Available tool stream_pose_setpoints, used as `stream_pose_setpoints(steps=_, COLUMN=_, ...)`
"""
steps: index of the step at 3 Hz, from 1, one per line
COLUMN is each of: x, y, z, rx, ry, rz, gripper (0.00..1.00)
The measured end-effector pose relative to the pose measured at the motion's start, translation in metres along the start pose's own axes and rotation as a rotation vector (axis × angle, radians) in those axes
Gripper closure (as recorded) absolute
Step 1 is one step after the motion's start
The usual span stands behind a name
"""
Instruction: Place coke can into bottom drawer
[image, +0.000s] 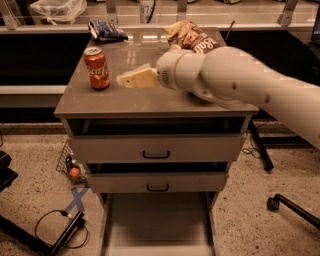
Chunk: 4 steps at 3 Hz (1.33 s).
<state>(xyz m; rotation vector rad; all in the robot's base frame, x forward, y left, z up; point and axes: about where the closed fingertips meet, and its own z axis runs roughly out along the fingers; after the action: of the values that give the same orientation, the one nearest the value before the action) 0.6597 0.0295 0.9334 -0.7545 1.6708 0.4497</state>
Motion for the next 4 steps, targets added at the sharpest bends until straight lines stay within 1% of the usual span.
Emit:
stream_pose_setpoints(steps=1, x=-0.012, y=-0.014, z=0.055, rx=0.002, ry=-0.104, rz=0.025, gripper=0.00)
stream_pose_setpoints(steps=2, x=-0.022, y=-0.019, z=0.092, rx=-0.011, ry=-0.169, rz=0.022, gripper=0.00)
stream_pose_setpoints(steps=3, x=-0.022, y=-0.025, z=0.095, rx=-0.008, ry=-0.177, rz=0.030, gripper=0.00)
stream_pose_setpoints(steps=4, x=-0.018, y=-0.013, z=0.104, rx=-0.032, ry=-0.155, rz=0.007, gripper=0.00)
